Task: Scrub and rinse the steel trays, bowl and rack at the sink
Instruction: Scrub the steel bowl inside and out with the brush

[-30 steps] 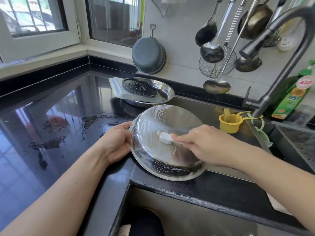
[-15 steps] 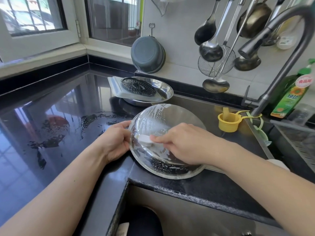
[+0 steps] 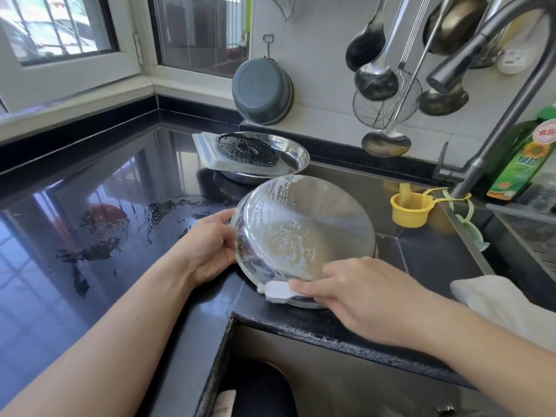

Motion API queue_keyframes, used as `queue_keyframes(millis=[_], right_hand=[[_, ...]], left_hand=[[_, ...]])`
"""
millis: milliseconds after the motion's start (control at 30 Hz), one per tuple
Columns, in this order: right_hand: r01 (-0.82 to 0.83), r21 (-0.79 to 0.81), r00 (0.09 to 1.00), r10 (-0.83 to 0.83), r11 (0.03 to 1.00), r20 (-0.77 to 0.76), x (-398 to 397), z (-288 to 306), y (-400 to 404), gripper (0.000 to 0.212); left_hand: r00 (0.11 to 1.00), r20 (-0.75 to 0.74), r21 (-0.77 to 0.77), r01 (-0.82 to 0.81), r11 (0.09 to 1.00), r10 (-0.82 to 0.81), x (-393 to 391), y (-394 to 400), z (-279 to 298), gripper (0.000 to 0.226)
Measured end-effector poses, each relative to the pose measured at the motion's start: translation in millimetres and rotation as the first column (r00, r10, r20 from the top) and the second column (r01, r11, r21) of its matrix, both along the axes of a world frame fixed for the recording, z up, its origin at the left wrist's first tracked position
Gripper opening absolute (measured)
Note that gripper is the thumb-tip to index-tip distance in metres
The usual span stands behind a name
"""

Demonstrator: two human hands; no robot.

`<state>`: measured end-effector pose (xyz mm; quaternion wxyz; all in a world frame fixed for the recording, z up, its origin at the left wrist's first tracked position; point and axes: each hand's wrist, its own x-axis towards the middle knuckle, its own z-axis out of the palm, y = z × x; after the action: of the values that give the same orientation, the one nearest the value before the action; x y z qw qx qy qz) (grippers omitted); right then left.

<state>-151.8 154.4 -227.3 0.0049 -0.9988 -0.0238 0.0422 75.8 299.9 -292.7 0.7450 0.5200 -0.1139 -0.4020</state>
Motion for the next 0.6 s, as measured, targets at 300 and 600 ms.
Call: queue_keyframes(millis=[300, 600], right_hand=[[0.150, 0.055, 0.961, -0.158, 0.987, 0.228, -32, -15, -25, 0.044], [0.301, 0.237, 0.892, -0.361, 0.924, 0.274, -73, -31, -15, 0.042]], left_hand=[[1.000, 0.001, -0.012, 0.013, 1.000, -0.013, 0, 0, 0, 0.074], [0.996, -0.066, -0.066, 0.048, 0.997, -0.053, -8, 2, 10, 0.051]])
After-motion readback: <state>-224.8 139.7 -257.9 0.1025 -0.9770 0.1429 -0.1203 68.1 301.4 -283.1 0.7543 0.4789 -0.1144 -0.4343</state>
